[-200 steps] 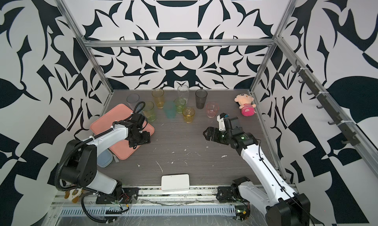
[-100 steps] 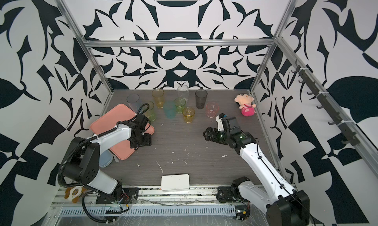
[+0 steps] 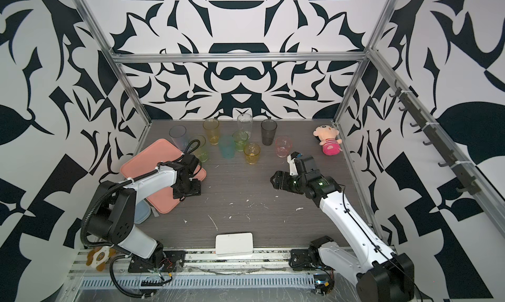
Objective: Place the glasses into the tray
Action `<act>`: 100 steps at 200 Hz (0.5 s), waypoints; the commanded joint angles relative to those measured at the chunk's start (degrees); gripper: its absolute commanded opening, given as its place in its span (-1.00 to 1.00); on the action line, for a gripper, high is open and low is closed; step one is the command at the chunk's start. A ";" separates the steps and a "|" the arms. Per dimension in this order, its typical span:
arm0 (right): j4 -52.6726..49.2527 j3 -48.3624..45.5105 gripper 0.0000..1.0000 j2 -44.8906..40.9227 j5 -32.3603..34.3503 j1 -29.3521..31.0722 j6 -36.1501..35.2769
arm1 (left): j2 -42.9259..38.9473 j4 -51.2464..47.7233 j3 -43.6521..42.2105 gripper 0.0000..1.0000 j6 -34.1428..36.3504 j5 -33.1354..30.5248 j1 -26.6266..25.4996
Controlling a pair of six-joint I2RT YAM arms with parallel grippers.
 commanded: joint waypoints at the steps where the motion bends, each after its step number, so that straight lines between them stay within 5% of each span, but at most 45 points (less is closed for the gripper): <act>1: 0.18 1.57 0.66 -1.04 0.87 0.37 0.57 | 1.19 -0.32 -0.32 0.39 -0.62 1.45 -0.17; 100: -0.17 -0.28 0.61 -2.70 2.89 0.55 2.37 | 6.21 1.15 3.44 0.02 -1.15 2.95 -10.19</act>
